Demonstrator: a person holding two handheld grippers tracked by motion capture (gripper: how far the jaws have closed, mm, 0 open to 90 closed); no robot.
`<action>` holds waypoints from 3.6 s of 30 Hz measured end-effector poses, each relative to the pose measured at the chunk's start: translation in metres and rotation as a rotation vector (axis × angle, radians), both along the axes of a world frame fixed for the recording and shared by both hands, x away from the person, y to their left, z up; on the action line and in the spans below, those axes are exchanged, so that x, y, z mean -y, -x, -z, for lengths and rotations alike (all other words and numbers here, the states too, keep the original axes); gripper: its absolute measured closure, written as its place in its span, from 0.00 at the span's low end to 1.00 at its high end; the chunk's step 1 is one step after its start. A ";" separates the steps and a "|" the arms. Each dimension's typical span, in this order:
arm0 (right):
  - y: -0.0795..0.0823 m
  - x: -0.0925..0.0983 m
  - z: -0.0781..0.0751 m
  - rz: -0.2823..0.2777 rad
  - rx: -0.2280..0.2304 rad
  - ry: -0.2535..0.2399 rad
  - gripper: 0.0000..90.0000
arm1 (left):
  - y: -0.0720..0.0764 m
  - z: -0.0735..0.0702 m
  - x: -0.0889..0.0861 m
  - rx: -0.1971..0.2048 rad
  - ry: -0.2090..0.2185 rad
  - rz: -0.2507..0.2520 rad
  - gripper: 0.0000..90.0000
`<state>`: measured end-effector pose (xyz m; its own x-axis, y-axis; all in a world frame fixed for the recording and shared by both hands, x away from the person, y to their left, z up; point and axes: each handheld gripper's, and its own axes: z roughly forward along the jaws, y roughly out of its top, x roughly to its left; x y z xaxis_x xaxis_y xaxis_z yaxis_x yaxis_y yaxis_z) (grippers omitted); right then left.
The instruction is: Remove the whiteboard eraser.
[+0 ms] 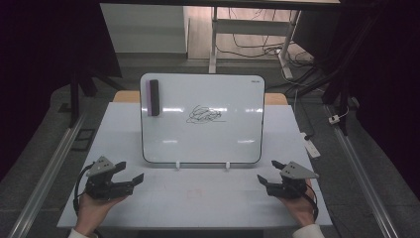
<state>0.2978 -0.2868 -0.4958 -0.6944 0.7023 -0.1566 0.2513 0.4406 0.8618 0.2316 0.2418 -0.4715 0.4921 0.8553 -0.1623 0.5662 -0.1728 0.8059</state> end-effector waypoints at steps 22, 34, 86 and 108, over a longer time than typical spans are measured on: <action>-0.001 0.001 0.001 0.010 0.003 0.003 0.28 | -0.090 -0.077 0.028 0.095 0.033 -0.104 0.27; 0.000 0.001 0.003 0.019 -0.006 0.008 0.28 | -0.137 -0.089 0.031 0.085 0.050 -0.187 0.44; 0.004 -0.002 -0.003 0.023 -0.024 -0.011 0.30 | -0.050 -0.065 0.041 0.244 0.034 0.001 0.74; 0.002 -0.056 -0.037 -0.152 -0.236 -0.148 0.28 | -0.007 0.004 0.113 0.208 -0.194 0.254 0.74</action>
<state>0.2959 -0.2303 -0.4593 -0.7983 0.5906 0.1176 0.3926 0.3624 0.8453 0.2381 0.1290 -0.4755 0.6978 0.7069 0.1160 0.3136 -0.4470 0.8378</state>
